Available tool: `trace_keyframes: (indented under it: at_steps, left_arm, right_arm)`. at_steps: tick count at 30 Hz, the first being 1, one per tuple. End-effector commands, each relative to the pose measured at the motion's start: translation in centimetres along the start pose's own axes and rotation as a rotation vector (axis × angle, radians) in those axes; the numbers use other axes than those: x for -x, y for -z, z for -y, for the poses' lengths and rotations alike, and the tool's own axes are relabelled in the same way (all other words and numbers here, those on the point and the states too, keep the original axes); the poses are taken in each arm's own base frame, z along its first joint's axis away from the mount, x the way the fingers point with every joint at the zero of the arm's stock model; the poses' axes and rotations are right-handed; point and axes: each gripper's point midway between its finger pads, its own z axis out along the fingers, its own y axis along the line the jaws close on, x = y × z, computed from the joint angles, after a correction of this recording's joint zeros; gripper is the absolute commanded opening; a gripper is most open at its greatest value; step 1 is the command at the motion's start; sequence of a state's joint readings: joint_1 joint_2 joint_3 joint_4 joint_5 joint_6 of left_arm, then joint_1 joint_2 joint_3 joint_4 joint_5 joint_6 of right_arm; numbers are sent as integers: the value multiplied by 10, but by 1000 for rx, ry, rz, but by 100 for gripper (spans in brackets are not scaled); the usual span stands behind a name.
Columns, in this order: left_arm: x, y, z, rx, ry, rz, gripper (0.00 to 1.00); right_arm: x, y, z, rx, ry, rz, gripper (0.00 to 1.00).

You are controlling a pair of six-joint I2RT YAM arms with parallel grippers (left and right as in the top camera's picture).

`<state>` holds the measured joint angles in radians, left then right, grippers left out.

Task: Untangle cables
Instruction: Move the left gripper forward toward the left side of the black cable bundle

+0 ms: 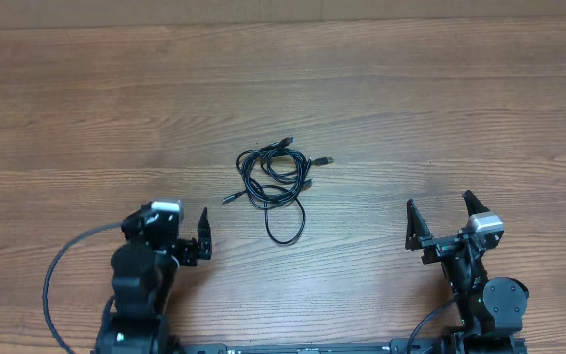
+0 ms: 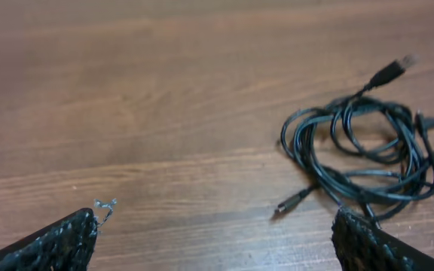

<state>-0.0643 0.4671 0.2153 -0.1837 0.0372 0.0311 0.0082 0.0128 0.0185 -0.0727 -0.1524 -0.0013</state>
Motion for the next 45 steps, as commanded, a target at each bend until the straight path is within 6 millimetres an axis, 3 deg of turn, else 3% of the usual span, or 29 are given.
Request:
trace_keyframes:
  at_steps: [1,16,37,45]
  left_arm:
    - [14,-7,5,-30,13,-32,99]
    - [-3,-48,11,-78,35,-336,100]
    - [-7,-45,15,-102,47,-439,100]
    - [-15,-54,15,-104,54,-515,100]
  right_arm:
    - [-2,0,-1,4,8,2,100]
    - [-2,0,-1,4,8,2,100]
    - [-2,0,-1,4,8,2,100]
    - [-2,0,-1,4,8,2,100]
